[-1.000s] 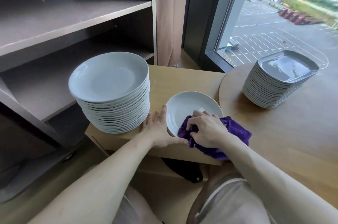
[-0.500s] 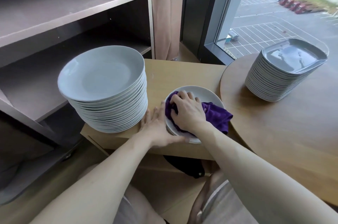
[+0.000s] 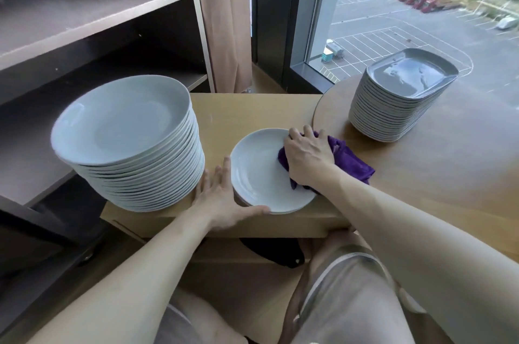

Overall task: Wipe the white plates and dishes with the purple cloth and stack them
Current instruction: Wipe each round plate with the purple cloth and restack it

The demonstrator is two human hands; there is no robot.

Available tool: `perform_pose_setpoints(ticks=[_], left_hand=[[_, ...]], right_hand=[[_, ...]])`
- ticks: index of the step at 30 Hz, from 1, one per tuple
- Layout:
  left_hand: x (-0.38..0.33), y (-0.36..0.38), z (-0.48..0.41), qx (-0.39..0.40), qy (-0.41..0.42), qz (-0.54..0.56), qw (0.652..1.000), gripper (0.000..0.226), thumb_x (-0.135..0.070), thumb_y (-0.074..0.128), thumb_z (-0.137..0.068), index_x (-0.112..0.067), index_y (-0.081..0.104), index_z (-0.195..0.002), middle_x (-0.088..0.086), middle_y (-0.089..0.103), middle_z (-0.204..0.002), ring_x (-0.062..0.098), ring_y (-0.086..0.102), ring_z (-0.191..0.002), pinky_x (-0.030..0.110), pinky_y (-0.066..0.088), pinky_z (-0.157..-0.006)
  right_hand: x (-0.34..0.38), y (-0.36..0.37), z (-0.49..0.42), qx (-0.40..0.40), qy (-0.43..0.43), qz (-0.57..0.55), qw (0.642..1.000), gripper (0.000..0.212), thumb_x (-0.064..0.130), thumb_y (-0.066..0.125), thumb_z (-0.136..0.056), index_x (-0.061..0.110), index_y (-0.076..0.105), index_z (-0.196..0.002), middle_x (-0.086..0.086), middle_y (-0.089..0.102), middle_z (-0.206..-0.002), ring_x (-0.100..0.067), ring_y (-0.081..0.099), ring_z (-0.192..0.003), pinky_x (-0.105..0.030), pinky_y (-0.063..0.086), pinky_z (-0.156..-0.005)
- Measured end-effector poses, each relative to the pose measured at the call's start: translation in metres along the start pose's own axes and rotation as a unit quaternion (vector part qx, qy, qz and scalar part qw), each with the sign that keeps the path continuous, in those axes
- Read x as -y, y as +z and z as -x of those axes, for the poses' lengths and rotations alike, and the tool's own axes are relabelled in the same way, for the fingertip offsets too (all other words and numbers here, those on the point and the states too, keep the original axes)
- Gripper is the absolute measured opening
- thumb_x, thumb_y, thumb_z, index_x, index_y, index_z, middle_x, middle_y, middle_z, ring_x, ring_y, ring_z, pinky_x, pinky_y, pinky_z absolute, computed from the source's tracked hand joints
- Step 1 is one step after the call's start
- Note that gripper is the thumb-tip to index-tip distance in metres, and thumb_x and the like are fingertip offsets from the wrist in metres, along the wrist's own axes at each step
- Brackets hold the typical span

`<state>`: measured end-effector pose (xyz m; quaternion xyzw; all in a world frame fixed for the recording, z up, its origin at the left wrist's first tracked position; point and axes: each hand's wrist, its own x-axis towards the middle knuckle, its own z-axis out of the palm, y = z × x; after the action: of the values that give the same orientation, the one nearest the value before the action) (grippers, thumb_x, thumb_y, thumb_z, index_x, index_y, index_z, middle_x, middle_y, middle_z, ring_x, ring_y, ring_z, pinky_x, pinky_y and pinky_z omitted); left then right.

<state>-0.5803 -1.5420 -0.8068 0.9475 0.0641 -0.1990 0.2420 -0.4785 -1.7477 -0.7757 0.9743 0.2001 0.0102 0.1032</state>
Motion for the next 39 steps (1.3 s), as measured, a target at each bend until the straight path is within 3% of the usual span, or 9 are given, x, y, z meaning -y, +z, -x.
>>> perform_pose_setpoints(ticks=[5, 10, 14, 19, 24, 29, 34, 36, 39], left_hand=[[0.000, 0.001, -0.003, 0.011, -0.012, -0.014, 1.000, 0.157, -0.107, 0.050, -0.043, -0.036, -0.042, -0.147, 0.001, -0.018, -0.171, 0.030, -0.021, -0.155, 0.052, -0.007, -0.126], [0.000, 0.003, -0.009, 0.015, -0.011, -0.025, 1.000, 0.159, -0.110, 0.048, -0.039, -0.035, -0.047, -0.143, 0.002, -0.024, -0.169, 0.032, -0.026, -0.154, 0.055, -0.009, -0.125], [0.001, 0.006, -0.008, 0.020, -0.003, -0.040, 0.999, 0.164, -0.104, 0.057, -0.039, -0.033, -0.051, -0.140, 0.003, -0.028, -0.168, 0.033, -0.029, -0.152, 0.053, -0.014, -0.123], [0.000, 0.007, -0.012, 0.020, -0.003, -0.048, 0.999, 0.154, -0.094, 0.056, -0.049, -0.032, -0.050, -0.141, 0.008, -0.025, -0.168, 0.034, -0.029, -0.152, 0.054, -0.015, -0.122], [0.000, 0.009, -0.013, 0.014, -0.002, -0.037, 0.999, 0.167, -0.104, 0.054, -0.032, -0.032, -0.047, -0.144, 0.002, -0.028, -0.168, 0.035, -0.028, -0.152, 0.053, -0.014, -0.121], [0.002, 0.011, -0.013, 0.012, -0.002, -0.025, 1.000, 0.170, -0.111, 0.044, -0.022, -0.034, -0.049, -0.141, 0.002, -0.027, -0.168, 0.033, -0.029, -0.152, 0.052, -0.014, -0.121], [0.007, 0.012, -0.015, 0.014, 0.013, -0.037, 0.999, 0.147, -0.091, 0.054, -0.053, -0.034, -0.049, -0.141, 0.005, -0.028, -0.168, 0.037, -0.029, -0.152, 0.056, -0.014, -0.122], [0.010, 0.013, -0.015, 0.014, 0.017, -0.038, 0.999, 0.141, -0.082, 0.061, -0.066, -0.036, -0.051, -0.139, 0.007, -0.028, -0.167, 0.037, -0.029, -0.152, 0.055, -0.015, -0.121], [0.008, 0.012, -0.015, 0.012, 0.013, -0.049, 0.999, 0.137, -0.076, 0.058, -0.068, -0.034, -0.052, -0.139, 0.009, -0.025, -0.168, 0.037, -0.027, -0.153, 0.054, -0.014, -0.122]], right_hand=[[-0.006, -0.005, 0.029, 0.074, -0.010, -0.095, 0.993, 0.019, 0.019, 0.059, -0.079, 0.024, 0.056, -0.098, 0.004, 0.051, -0.107, -0.026, 0.044, -0.109, -0.044, 0.032, -0.085], [-0.004, -0.001, 0.042, 0.105, -0.055, -0.193, 0.974, 0.014, 0.023, 0.062, -0.082, 0.036, 0.060, -0.089, 0.015, 0.052, -0.106, -0.018, 0.044, -0.107, -0.039, 0.026, -0.088], [0.016, -0.003, 0.037, 0.124, -0.085, -0.231, 0.961, 0.015, 0.024, 0.062, -0.084, 0.039, 0.063, -0.087, 0.015, 0.052, -0.107, -0.019, 0.045, -0.107, -0.043, 0.033, -0.093], [0.054, 0.002, 0.026, 0.088, -0.083, -0.292, 0.949, 0.014, 0.026, 0.061, -0.085, 0.037, 0.062, -0.092, 0.010, 0.054, -0.112, -0.022, 0.045, -0.108, -0.044, 0.032, -0.089], [0.082, 0.005, 0.011, 0.016, -0.016, -0.287, 0.958, 0.021, 0.030, 0.055, -0.089, 0.031, 0.059, -0.109, 0.006, 0.052, -0.117, -0.025, 0.045, -0.112, -0.041, 0.028, -0.083], [0.080, -0.004, 0.012, 0.096, -0.031, -0.257, 0.961, 0.035, 0.027, 0.046, -0.091, 0.031, 0.052, -0.125, 0.002, 0.046, -0.127, -0.030, 0.041, -0.120, -0.046, 0.028, -0.086], [0.069, -0.021, 0.028, 0.196, -0.038, -0.257, 0.946, 0.052, 0.030, 0.046, -0.087, 0.033, 0.051, -0.138, 0.003, 0.042, -0.140, -0.032, 0.037, -0.127, -0.052, 0.029, -0.097], [0.066, -0.021, 0.041, 0.190, -0.032, -0.237, 0.952, 0.050, 0.041, 0.046, -0.088, 0.034, 0.051, -0.138, 0.002, 0.043, -0.140, -0.034, 0.039, -0.127, -0.057, 0.028, -0.105], [0.060, -0.020, 0.061, 0.146, -0.034, -0.210, 0.966, 0.050, 0.051, 0.047, -0.090, 0.030, 0.051, -0.135, -0.002, 0.048, -0.134, -0.034, 0.045, -0.122, -0.058, 0.032, -0.107]])
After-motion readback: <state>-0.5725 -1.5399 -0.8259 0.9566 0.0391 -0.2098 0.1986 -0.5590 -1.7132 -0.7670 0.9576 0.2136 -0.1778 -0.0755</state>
